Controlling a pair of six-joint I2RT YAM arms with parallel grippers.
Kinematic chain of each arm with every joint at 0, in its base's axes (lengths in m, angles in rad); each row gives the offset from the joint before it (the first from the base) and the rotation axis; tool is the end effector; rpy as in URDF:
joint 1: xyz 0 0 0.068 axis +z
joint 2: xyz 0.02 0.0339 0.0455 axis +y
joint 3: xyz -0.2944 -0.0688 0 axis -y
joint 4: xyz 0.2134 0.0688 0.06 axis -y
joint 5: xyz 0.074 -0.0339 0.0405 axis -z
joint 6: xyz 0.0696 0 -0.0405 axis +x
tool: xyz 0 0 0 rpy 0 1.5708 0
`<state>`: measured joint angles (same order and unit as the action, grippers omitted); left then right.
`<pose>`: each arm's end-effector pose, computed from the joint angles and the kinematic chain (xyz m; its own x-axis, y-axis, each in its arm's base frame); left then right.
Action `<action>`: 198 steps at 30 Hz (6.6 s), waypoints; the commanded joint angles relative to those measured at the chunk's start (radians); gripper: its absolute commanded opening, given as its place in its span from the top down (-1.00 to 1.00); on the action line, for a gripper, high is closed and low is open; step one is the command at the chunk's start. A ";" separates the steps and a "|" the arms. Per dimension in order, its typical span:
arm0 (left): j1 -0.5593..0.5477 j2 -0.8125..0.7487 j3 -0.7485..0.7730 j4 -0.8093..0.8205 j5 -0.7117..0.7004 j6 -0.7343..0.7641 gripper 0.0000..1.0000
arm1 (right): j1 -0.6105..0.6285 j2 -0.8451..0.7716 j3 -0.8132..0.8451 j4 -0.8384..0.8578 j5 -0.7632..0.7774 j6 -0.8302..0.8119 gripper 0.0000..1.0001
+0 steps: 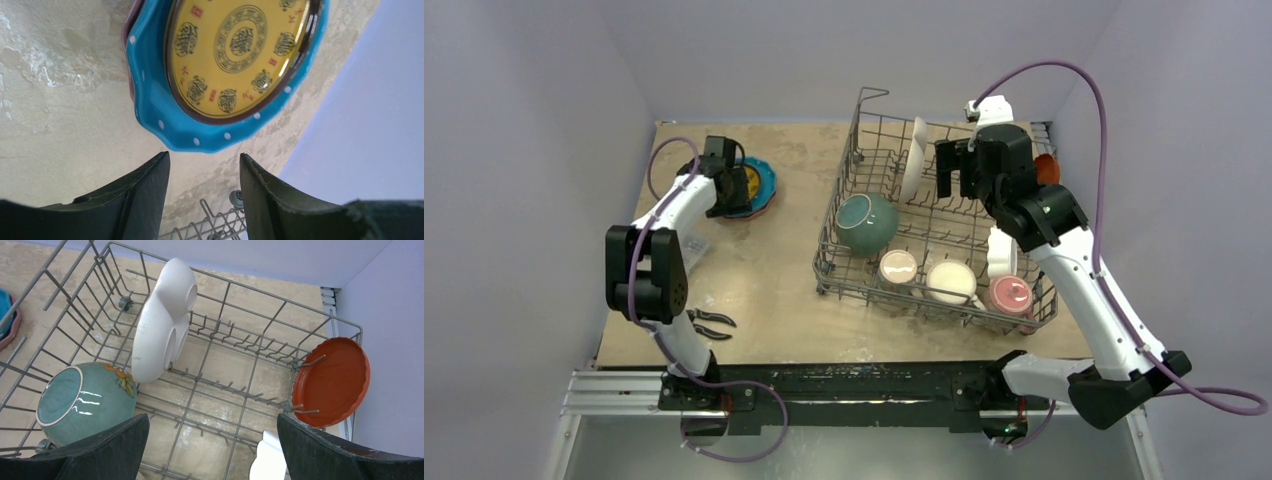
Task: Load the mixed dishes into the dish rack
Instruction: Pick up the plate at the center of the board, then insert the plate into the dish rack.
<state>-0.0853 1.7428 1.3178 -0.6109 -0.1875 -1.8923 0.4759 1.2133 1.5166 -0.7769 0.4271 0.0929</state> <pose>0.3619 -0.0179 0.2477 0.2813 -0.9596 0.0089 -0.8098 -0.2423 -0.5343 0.2132 0.0774 0.4476 -0.4120 -0.1173 -0.9036 -0.0513 0.9931 -0.1056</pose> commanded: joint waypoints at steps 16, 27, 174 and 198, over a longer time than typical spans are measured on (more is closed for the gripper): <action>0.031 0.154 0.002 0.110 -0.075 -0.077 0.16 | -0.011 0.028 0.071 0.014 0.008 -0.012 -0.96; 0.046 0.142 -0.036 0.176 -0.082 -0.067 0.68 | -0.012 0.025 0.079 0.000 0.008 0.006 -0.96; -0.406 -0.627 0.255 -0.471 0.039 1.782 -0.17 | -0.366 0.338 -0.087 0.378 0.254 -0.264 1.00; -0.405 -0.603 0.295 -0.510 0.046 1.774 -0.16 | -0.411 0.514 -0.042 0.304 0.177 -0.066 0.80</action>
<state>-0.4911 1.1343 1.5738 -1.1252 -0.1383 -0.1345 0.0658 1.7279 1.4220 -0.4648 0.6243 -0.0326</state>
